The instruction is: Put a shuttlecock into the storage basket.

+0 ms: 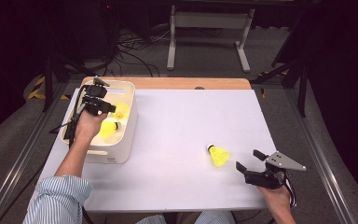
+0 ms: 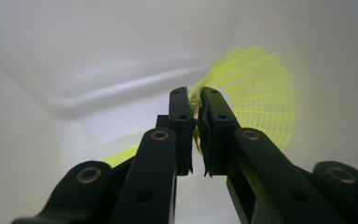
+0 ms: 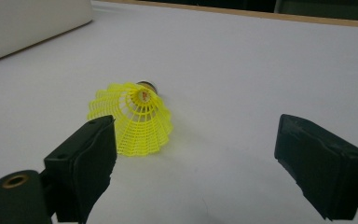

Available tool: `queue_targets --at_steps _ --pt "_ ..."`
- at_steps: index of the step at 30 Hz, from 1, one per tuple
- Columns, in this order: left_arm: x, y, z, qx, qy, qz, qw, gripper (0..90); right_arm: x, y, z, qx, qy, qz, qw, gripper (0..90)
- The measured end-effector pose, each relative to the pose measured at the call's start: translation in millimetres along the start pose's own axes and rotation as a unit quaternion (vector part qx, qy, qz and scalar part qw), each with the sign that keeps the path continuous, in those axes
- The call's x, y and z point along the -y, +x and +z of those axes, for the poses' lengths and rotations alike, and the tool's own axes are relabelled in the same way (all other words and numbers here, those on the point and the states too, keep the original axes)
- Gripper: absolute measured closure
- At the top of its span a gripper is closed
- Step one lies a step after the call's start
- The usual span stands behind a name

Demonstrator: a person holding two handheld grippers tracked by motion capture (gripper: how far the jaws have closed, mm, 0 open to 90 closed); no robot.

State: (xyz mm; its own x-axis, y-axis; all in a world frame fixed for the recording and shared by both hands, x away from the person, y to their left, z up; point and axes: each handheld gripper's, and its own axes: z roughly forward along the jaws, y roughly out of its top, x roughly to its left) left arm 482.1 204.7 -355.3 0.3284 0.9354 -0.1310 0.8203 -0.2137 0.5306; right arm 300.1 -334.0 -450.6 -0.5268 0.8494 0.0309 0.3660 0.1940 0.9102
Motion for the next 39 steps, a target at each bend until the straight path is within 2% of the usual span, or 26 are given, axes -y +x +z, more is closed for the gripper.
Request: queue_targets --at_steps 3,13,19,26,39 --pt "0.1 -0.1 -1.0 0.002 0.001 0.001 1.0000 79.6 0.0 0.2 0.2 -0.001 -0.001 -0.001 1.0000 13.3" --pt "3.6 0.8 -15.1 0.002 -0.030 -0.013 0.9995 56.9 -0.2 0.6 0.6 -0.001 0.000 -0.001 1.0000 13.3" --pt "5.7 -0.6 -24.2 -0.005 -0.048 -0.007 0.9988 47.5 -0.2 0.5 0.8 -0.001 0.001 -0.001 1.0000 13.3" --pt "6.7 -5.6 -32.1 -0.005 -0.062 0.001 0.9981 42.1 -0.2 0.3 0.6 -0.001 0.000 0.000 1.0000 13.2" --pt "7.7 -13.9 -44.9 0.011 -0.081 0.017 0.9966 39.4 -0.3 0.3 0.6 -0.001 0.000 0.001 1.0000 13.1"
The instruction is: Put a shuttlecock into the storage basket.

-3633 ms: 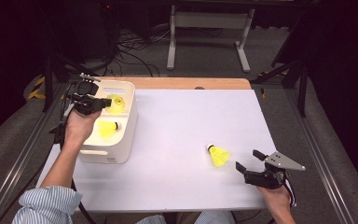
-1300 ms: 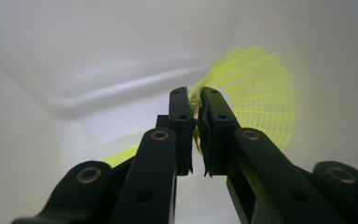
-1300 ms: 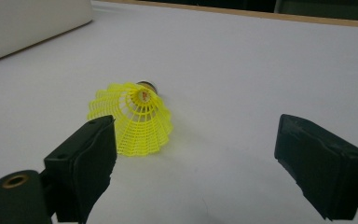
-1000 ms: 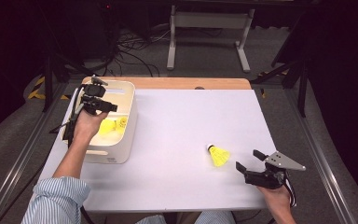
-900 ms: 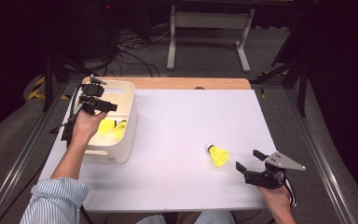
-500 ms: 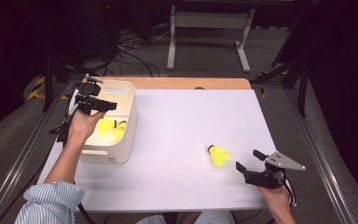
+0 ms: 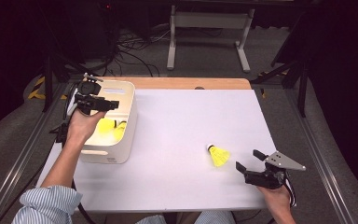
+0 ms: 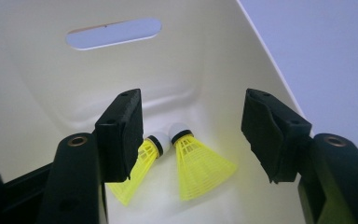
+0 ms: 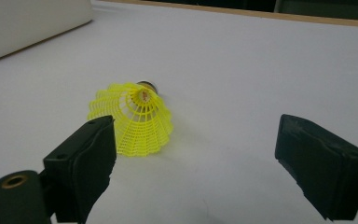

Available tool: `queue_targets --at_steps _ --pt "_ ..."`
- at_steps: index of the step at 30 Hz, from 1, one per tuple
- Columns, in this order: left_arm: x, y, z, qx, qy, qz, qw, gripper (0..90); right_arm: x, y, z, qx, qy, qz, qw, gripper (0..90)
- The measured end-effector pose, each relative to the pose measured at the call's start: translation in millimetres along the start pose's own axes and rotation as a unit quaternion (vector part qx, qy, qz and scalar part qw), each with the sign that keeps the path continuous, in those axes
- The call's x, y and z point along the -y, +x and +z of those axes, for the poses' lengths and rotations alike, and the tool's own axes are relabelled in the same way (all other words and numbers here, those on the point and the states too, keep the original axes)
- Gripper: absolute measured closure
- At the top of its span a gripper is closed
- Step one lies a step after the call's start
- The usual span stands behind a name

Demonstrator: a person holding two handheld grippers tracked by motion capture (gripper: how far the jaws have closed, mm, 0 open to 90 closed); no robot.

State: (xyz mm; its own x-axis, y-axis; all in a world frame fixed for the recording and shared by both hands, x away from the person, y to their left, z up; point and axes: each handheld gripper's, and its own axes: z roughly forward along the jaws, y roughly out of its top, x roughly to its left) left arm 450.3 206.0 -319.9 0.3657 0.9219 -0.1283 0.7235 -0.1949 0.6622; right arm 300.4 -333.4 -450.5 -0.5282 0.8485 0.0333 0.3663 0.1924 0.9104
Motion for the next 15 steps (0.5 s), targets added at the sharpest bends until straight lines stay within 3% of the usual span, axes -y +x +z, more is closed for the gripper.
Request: queue_targets --at_steps 15 --pt "-1.6 -10.3 -10.2 0.017 -0.015 0.011 0.9997 36.0 -0.1 0.1 0.3 0.000 0.001 0.000 1.0000 13.0"
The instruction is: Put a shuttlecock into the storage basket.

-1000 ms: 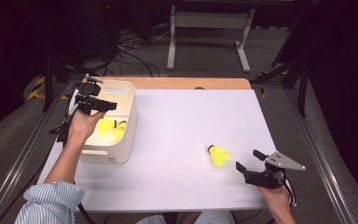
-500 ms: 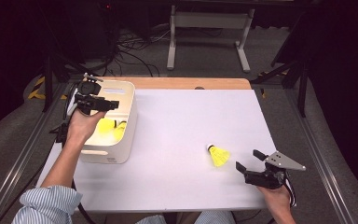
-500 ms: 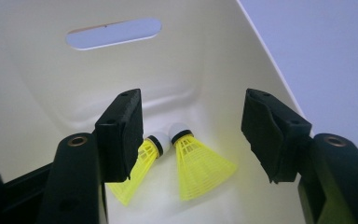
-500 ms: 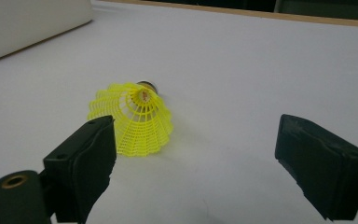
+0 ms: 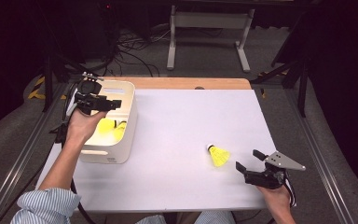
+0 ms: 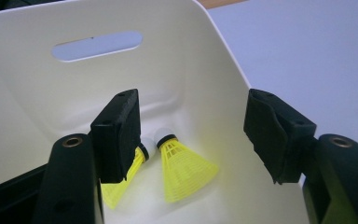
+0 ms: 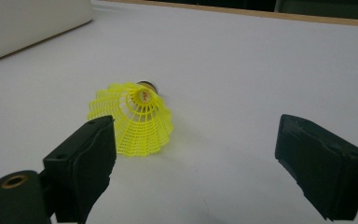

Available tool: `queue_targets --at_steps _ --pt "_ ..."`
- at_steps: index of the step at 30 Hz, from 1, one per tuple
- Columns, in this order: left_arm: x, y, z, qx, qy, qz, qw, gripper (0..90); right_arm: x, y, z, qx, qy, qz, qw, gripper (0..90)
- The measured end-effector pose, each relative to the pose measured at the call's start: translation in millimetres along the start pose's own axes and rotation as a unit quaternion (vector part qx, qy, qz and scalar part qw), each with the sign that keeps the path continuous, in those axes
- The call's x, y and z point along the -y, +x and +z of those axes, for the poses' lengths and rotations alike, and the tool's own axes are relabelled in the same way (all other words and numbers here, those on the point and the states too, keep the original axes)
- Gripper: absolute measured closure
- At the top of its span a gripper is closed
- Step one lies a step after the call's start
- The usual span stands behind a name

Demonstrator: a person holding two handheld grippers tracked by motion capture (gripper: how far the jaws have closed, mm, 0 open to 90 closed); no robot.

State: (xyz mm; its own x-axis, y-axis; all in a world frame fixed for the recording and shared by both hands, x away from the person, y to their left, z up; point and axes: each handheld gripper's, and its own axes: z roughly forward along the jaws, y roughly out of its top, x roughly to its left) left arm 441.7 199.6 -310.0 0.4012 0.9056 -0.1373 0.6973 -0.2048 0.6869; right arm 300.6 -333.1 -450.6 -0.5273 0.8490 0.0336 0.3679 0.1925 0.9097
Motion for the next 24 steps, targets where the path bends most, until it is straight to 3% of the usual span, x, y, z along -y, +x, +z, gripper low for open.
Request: queue_targets --at_steps 24 --pt "-2.9 -20.7 -0.6 0.030 -0.007 0.030 0.9991 36.5 -0.1 -0.2 -0.3 0.000 -0.001 0.001 1.0000 13.0"
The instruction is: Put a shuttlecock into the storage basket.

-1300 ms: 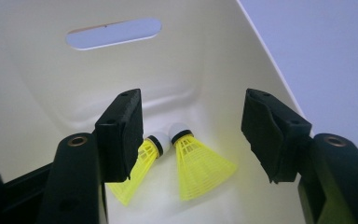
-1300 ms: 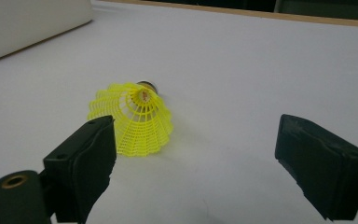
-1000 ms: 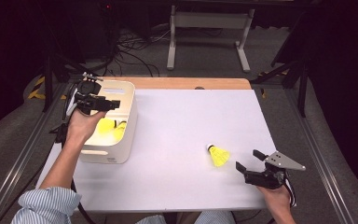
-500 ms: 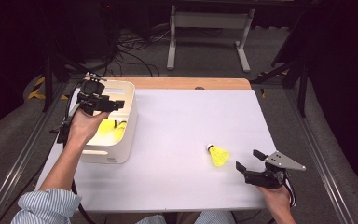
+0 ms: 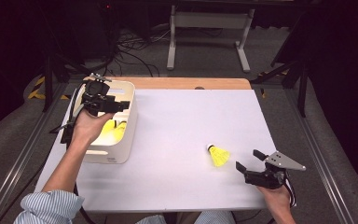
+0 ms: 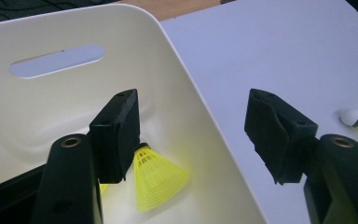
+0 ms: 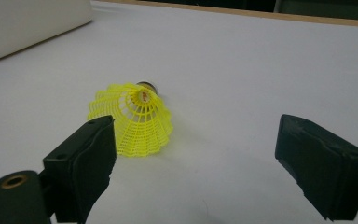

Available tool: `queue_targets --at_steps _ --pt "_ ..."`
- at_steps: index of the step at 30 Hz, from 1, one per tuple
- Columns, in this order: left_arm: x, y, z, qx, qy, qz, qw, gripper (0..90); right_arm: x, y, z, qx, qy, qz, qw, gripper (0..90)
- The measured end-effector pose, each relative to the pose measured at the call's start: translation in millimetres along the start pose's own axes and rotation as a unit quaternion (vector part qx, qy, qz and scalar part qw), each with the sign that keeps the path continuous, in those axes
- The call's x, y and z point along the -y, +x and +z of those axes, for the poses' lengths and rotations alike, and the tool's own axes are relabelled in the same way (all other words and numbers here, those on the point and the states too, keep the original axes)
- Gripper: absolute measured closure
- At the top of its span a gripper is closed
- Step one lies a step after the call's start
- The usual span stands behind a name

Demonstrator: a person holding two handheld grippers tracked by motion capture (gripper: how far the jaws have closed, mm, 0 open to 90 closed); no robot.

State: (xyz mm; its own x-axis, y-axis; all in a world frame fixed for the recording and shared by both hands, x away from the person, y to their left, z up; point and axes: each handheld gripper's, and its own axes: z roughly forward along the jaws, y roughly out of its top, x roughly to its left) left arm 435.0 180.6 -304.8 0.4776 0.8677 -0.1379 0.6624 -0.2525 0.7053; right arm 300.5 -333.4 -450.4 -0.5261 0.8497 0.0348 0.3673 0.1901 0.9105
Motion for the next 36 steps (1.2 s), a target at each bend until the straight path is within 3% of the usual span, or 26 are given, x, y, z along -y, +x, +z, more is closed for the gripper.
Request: queue_targets --at_steps 36 --pt "0.9 -31.8 5.7 0.036 -0.006 0.027 0.9990 36.3 -0.1 0.2 -0.4 -0.001 -0.001 0.000 1.0000 12.9"
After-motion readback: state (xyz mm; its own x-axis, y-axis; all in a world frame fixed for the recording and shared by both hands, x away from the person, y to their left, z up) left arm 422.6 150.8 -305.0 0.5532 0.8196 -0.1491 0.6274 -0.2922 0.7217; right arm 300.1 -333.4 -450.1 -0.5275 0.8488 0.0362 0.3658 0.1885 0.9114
